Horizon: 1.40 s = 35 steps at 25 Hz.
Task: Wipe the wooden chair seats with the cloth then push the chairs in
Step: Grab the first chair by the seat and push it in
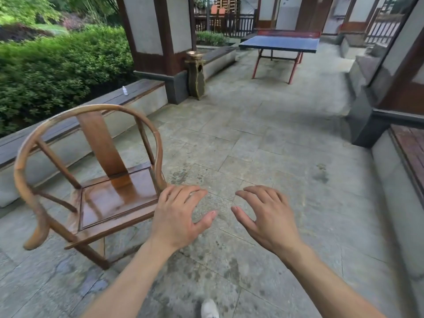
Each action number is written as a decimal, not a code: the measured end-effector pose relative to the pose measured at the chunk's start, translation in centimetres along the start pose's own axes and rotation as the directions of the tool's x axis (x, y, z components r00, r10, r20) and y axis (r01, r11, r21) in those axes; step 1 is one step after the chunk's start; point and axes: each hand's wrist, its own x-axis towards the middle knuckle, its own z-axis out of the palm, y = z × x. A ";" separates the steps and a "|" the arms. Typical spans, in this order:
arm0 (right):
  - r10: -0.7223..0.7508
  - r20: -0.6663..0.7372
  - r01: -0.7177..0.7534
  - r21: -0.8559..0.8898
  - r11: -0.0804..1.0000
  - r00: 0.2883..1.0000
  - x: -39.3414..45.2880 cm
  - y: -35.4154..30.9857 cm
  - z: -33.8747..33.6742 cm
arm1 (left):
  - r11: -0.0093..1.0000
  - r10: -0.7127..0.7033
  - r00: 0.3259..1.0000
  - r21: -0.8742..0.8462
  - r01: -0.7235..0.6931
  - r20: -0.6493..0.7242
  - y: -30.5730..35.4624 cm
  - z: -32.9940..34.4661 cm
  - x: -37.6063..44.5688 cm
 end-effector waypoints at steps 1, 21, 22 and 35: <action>-0.002 0.006 0.002 0.003 1.000 1.000 0.9 0.7 0.8 | 1.000 -0.006 1.000 -0.005 0.006 0.004 -0.5 1.1 0.8; -0.036 0.066 0.033 0.050 0.998 0.997 32.7 23.1 17.4 | 0.995 -0.090 0.993 0.045 0.086 0.078 -14.8 24.1 30.8; -0.051 0.074 0.046 0.060 0.997 0.996 34.9 25.4 18.6 | 0.994 -0.093 0.993 0.066 0.088 0.071 -15.2 26.2 33.1; -0.261 0.195 0.232 0.160 0.959 0.945 60.2 38.9 30.7 | 0.950 -0.264 0.964 0.178 0.256 0.020 -22.2 39.3 53.5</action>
